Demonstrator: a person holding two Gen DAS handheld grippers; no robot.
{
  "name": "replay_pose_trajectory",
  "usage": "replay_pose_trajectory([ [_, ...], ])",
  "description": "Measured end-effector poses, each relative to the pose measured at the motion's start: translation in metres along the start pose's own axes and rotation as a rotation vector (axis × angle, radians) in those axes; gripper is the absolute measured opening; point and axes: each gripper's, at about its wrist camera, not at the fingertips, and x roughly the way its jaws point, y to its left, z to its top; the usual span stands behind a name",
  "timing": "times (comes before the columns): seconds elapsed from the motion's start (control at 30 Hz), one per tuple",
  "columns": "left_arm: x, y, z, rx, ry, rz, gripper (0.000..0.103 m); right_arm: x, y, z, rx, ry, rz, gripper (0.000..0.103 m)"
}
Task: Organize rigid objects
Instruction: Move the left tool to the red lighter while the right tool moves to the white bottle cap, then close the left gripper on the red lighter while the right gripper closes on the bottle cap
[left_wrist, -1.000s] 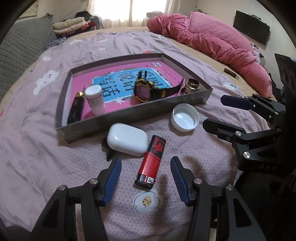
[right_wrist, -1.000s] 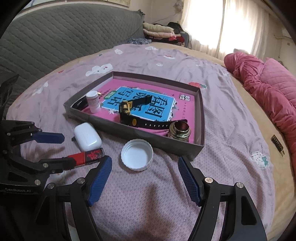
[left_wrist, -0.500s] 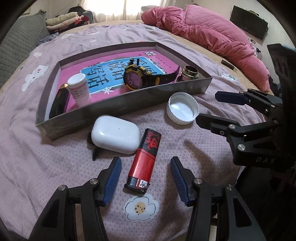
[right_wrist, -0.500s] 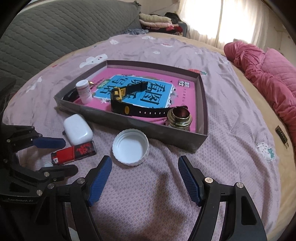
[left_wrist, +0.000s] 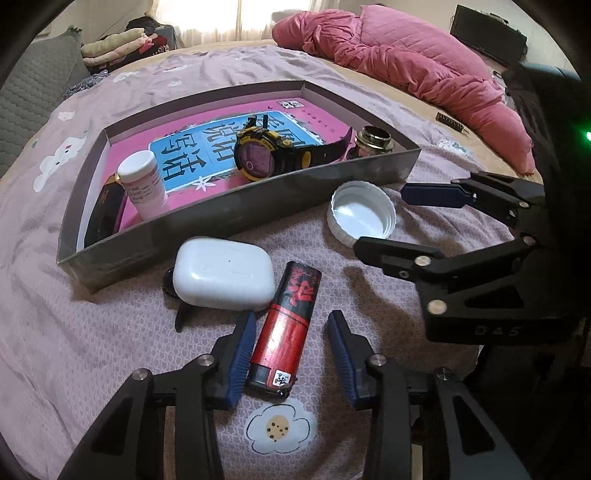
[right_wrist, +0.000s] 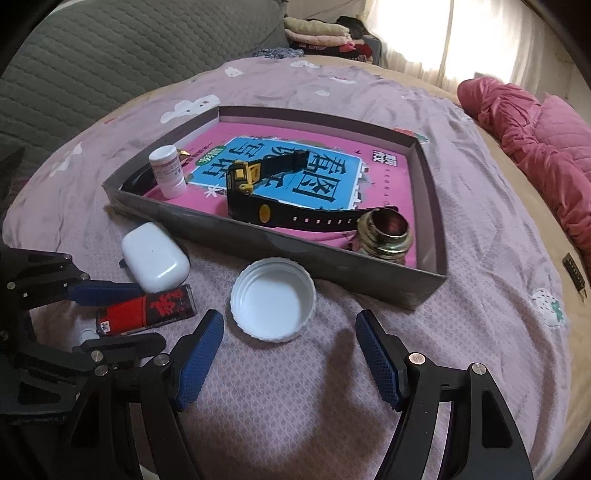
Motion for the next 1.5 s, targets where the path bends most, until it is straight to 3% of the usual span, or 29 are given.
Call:
replay_pose_trajectory([
  [0.47, 0.009, -0.001, 0.004, 0.005, -0.001, 0.003, 0.038, 0.022, 0.0, 0.006, 0.01, 0.015, -0.018, 0.075],
  [0.6, 0.01, 0.0, 0.006, -0.003, -0.008, 0.008, 0.032, 0.024, 0.001, 0.008, 0.003, 0.011, -0.02, 0.075],
  [0.9, 0.01, 0.001, 0.006, -0.003, -0.011, -0.003, 0.028, 0.021, 0.005, 0.007, -0.028, -0.006, 0.006, 0.052],
  [1.23, 0.005, 0.002, 0.003, -0.014, -0.019, -0.014, 0.024, 0.004, -0.004, 0.005, 0.039, -0.033, 0.089, 0.052],
  [1.5, -0.015, 0.001, 0.003, -0.033, -0.072, -0.03, 0.023, -0.017, -0.002, 0.002, 0.039, -0.079, 0.11, 0.052],
])
